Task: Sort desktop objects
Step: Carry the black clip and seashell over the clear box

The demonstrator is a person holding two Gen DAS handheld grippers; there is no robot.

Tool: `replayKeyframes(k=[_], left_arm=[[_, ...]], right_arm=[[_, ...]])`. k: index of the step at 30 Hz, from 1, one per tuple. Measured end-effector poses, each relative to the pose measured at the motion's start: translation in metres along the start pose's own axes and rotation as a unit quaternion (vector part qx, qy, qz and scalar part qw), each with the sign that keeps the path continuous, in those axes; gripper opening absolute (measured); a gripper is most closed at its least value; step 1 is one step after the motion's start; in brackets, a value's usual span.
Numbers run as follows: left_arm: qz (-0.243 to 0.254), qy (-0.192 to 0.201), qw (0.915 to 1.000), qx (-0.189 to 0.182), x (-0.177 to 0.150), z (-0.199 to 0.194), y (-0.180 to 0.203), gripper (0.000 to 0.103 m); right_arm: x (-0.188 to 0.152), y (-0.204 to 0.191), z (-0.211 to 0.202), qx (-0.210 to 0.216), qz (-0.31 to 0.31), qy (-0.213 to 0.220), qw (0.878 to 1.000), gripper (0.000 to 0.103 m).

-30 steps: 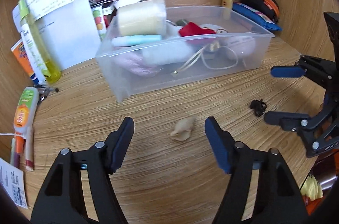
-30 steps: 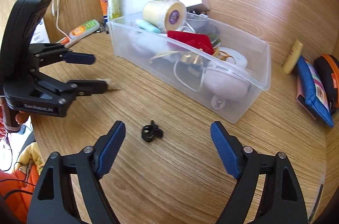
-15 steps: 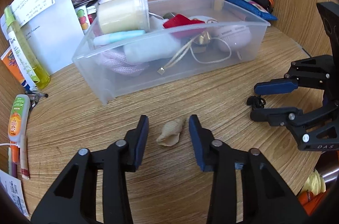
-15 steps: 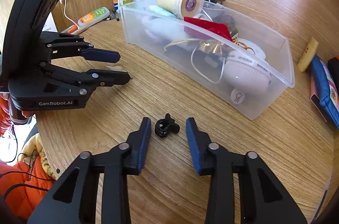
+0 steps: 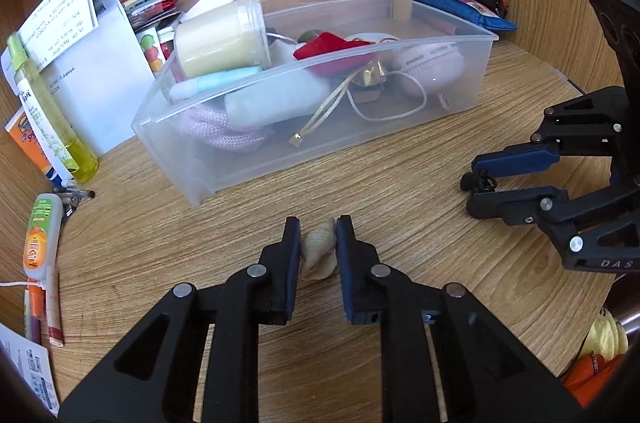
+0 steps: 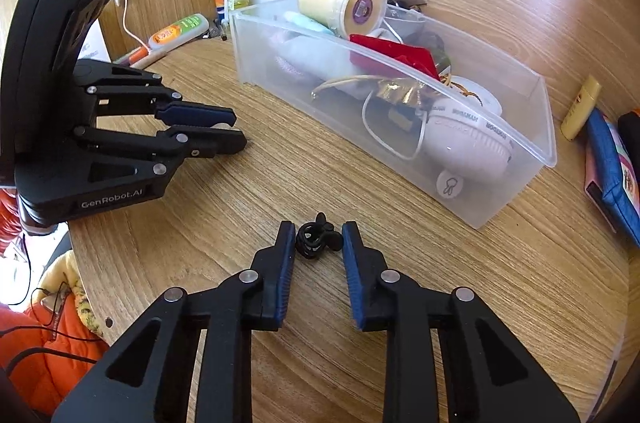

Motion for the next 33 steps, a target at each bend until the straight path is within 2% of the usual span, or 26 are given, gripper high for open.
replayKeyframes(k=[8, 21, 33], left_arm=[[-0.048, 0.029, 0.9984, 0.007, 0.007, -0.012, -0.016, 0.017], [-0.062, 0.142, 0.9879, 0.009, 0.061, -0.066, -0.029, 0.017], [-0.054, 0.153, 0.9868, -0.007, 0.100, -0.050, -0.025, 0.017]], right_arm=[[0.007, 0.015, -0.016, 0.001, 0.036, 0.024, 0.999, 0.022], [0.052, 0.051, -0.059, -0.034, 0.062, 0.104, 0.992, 0.022], [0.097, 0.086, -0.057, -0.051, 0.104, 0.126, 0.985, 0.022]])
Point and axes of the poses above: each gripper's, at about its wrist camera, not at the fingertips, and z roughly the way its jaws point, y to its right, x to its top, the point moved 3 cm from there along z, roughly the way its jaws point, and after that the axes turned 12 degrees about -x, right-handed, at the moved point
